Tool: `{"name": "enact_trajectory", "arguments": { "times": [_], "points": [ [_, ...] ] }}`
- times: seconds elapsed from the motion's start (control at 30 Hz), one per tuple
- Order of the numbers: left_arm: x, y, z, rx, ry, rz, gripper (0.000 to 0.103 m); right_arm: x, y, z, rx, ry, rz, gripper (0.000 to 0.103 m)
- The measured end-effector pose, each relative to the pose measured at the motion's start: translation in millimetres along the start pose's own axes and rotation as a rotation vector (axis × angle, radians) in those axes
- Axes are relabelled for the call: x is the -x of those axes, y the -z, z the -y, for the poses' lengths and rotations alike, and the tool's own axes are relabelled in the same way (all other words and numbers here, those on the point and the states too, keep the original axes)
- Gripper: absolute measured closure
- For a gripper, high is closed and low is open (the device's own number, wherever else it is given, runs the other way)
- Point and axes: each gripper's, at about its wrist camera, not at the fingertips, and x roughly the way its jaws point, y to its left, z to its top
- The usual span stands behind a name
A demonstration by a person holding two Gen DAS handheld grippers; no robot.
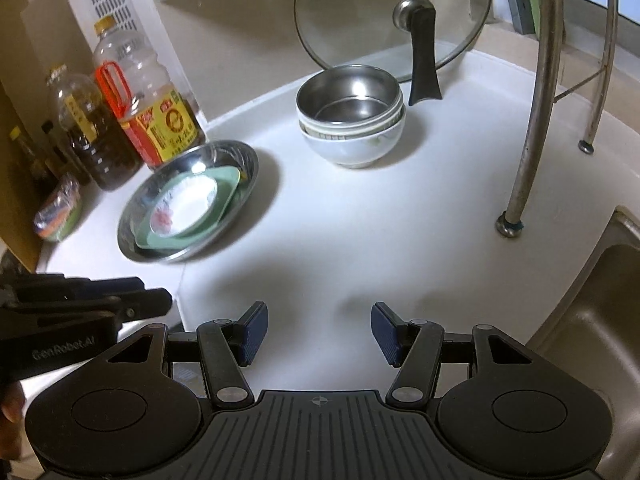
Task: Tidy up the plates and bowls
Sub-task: 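Move both open grippers back toward the rim of the dish stack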
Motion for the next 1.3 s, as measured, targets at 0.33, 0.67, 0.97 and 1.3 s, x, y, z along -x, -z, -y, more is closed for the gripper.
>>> {"name": "enact_trajectory", "arguments": {
  "times": [0.33, 0.67, 0.97, 1.3],
  "points": [
    [-3.0, 2.2, 1.6, 0.003, -0.001, -0.016, 0.078, -8.5, 7.4, 3.0, -0.010, -0.006, -0.049, 0.045],
    [-11.8, -3.8, 5.6, -0.022, 0.021, -0.026, 0.078, -13.9, 3.5, 14.0, -0.052, 0.018, -0.069, 0.045],
    [-25.3, -16.7, 12.0, -0.055, 0.063, -0.034, 0.078, -18.1, -6.4, 19.8, -0.059, 0.054, -0.063, 0.045],
    [-41.1, -45.3, 13.1, -0.080, 0.103, -0.005, 0.078, -27.4, -26.8, 27.7, -0.083, 0.085, -0.028, 0.045]
  ]
}}
